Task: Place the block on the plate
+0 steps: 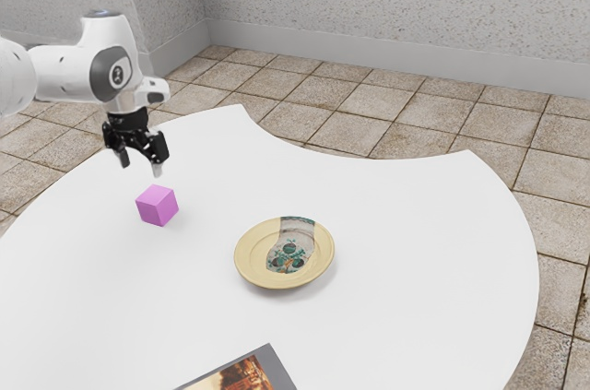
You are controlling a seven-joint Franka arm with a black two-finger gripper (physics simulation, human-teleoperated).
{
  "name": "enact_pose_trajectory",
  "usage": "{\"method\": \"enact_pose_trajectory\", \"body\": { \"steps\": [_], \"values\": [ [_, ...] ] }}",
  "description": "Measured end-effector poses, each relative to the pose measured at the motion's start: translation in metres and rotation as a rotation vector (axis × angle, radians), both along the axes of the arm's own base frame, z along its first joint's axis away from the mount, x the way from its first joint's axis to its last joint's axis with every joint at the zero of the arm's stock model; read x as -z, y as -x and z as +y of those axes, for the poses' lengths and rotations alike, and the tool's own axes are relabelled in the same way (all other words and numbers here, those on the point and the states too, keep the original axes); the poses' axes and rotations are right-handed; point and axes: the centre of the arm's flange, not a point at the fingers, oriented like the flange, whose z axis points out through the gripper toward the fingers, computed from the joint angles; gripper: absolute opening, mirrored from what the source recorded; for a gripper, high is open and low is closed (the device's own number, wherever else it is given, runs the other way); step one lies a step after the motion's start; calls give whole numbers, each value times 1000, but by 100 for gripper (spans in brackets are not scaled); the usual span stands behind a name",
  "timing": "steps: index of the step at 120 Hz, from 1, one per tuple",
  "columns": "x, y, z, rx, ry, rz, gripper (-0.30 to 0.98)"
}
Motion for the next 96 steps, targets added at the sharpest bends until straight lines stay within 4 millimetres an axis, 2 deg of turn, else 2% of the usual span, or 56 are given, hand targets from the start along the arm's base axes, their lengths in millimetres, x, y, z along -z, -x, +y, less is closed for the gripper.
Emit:
{"method": "enact_pose_trajectory", "body": {
  "steps": [34, 56, 85, 96],
  "values": [
    [42, -21, 15, -23, 11, 18, 69],
    [55, -23, 29, -34, 25, 21, 69],
    [76, -37, 42, -27, 31, 22, 69],
    [87, -41, 42, -18, 36, 30, 69]
  ]
}}
